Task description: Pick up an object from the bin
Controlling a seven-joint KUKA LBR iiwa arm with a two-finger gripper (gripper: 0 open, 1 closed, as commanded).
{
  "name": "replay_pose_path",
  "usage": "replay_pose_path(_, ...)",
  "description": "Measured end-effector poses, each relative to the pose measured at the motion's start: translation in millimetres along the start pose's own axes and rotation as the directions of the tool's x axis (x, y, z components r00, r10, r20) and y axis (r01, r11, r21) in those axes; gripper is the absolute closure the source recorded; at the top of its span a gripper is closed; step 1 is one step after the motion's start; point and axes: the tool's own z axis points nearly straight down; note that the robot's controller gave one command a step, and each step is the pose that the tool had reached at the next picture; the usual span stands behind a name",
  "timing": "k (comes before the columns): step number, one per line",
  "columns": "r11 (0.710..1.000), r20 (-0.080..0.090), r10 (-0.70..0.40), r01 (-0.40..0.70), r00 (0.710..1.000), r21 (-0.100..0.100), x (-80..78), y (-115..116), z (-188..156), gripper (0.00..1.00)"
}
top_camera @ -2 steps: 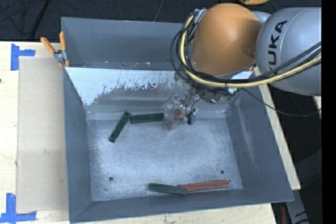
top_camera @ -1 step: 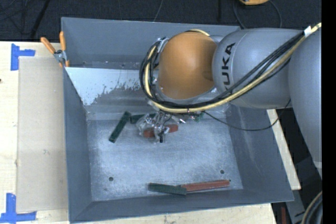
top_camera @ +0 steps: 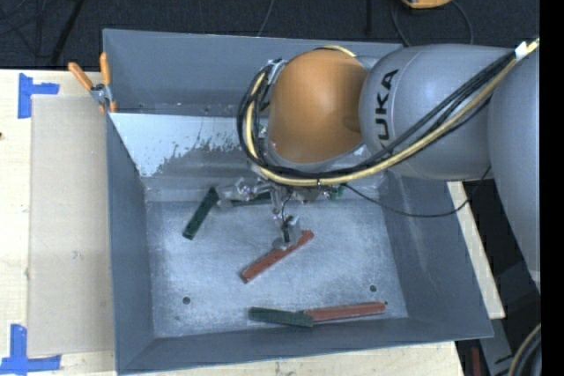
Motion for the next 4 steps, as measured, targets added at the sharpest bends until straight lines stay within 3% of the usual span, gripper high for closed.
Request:
replay_pose_path(1, 0.979, -0.003, -0.202, 0.202, 0.979, -0.002, 45.9, 39, 13, 0.0)
replay_pose_path(2, 0.978, -0.005, -0.207, 0.207, 0.978, -0.003, 67.4, 9, 67, 0.0)
replay_pose_path(3, 0.978, -0.001, -0.21, 0.21, 0.978, -0.001, 65.2, 10, 63, 1.0)
replay_pose_path(4, 0.824, 0.001, -0.567, 0.567, 0.824, 0.005, 63.4, 1, -64, 1.0)
